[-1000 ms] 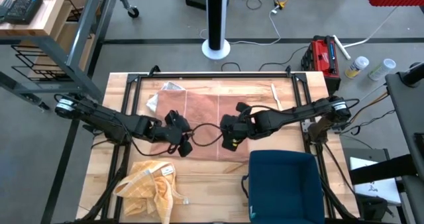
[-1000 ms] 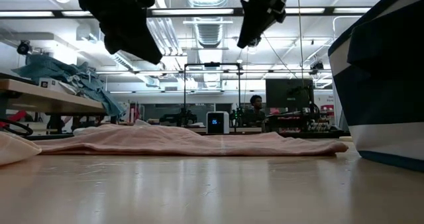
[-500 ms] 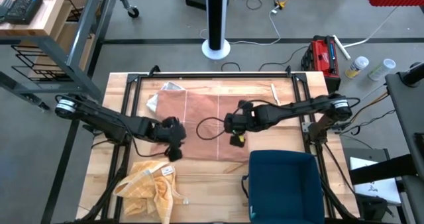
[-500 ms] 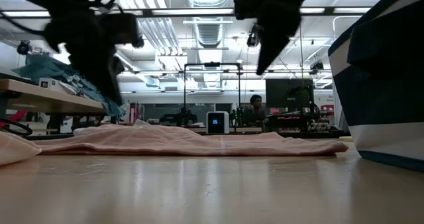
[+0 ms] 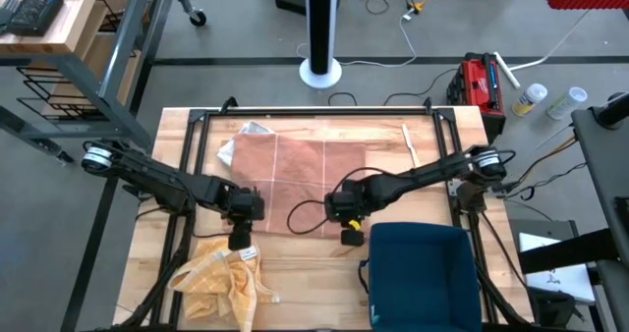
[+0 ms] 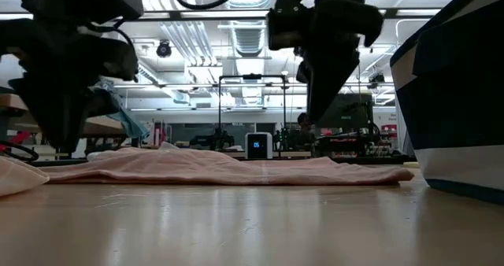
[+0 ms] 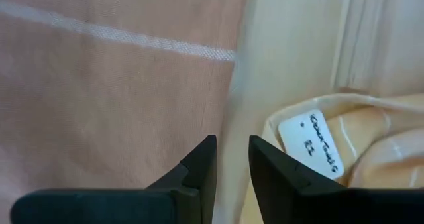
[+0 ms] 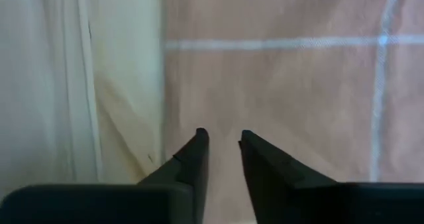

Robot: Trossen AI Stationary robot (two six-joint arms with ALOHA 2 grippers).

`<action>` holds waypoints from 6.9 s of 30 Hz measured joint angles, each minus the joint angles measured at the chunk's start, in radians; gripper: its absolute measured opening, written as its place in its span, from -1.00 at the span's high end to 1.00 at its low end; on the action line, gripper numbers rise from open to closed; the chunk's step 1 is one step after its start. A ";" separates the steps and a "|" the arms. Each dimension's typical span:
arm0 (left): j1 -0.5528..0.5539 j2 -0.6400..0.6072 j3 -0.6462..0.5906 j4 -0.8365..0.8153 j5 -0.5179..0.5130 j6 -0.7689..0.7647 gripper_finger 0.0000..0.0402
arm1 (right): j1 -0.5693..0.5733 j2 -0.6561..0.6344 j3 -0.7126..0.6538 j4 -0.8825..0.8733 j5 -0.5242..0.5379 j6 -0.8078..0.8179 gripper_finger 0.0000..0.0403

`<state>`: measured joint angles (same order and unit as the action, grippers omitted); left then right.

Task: Fold towel
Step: Fold the brown towel

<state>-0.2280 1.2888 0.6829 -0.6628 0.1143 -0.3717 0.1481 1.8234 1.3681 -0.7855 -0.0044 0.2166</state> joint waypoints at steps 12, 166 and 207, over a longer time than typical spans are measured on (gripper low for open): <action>-0.005 -0.003 -0.149 0.069 -0.007 -0.006 0.29 | 0.037 0.130 0.000 0.040 -0.069 0.117 0.16; 0.442 0.315 0.125 -0.199 -0.080 0.296 0.82 | -0.228 0.219 0.063 -0.250 0.057 0.150 0.83; 0.430 0.104 0.166 0.418 -0.184 0.417 0.82 | -0.363 -0.102 0.071 -0.256 0.180 0.072 0.94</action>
<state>0.2019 1.3927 0.8485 -0.2444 -0.0692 0.0457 -0.2149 1.7215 1.4391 -1.0412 0.1761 0.2884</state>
